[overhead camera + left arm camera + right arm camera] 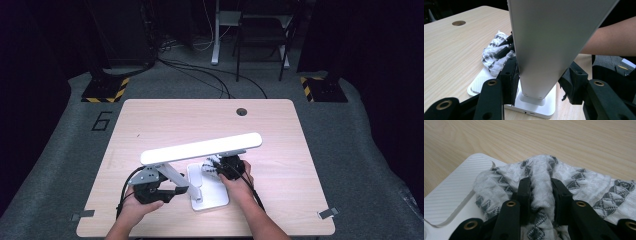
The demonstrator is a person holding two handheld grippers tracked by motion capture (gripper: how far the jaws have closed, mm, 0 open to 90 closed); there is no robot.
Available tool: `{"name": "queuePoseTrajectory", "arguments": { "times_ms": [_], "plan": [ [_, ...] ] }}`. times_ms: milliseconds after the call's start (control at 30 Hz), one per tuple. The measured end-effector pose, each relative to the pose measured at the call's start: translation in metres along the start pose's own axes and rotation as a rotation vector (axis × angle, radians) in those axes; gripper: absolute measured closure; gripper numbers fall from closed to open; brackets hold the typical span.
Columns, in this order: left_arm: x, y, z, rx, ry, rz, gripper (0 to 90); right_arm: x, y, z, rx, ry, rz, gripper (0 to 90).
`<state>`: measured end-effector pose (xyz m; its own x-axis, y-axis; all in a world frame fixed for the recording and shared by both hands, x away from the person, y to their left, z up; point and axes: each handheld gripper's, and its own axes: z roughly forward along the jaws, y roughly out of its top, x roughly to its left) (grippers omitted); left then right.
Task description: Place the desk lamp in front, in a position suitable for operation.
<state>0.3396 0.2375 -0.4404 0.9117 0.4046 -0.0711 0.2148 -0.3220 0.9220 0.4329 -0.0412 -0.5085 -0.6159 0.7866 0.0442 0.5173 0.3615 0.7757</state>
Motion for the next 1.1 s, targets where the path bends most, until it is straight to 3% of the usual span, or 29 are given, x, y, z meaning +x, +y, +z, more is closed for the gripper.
{"name": "queuePoseTrajectory", "arguments": {
  "times_ms": [67, 300, 733, 1100],
  "plan": [
    [0.0, 0.0, 0.0, 0.0, 0.001, 0.0, 52.6, 0.001, -0.001, -0.001, -0.008, -0.007, -0.027, 71.1],
    [0.0, 0.0, 0.0, 0.0, 0.001, 0.0, 52.6, 0.003, -0.01, -0.01, -0.008, 0.011, -0.028, 71.2],
    [0.0, 0.0, 0.0, -0.001, 0.003, -0.004, 52.6, 0.019, -0.042, -0.046, -0.011, 0.075, -0.057, 71.5],
    [-0.001, -0.001, 0.001, -0.006, 0.0, -0.009, 52.5, 0.031, -0.061, -0.068, -0.016, 0.084, -0.101, 71.6]
  ]
}}
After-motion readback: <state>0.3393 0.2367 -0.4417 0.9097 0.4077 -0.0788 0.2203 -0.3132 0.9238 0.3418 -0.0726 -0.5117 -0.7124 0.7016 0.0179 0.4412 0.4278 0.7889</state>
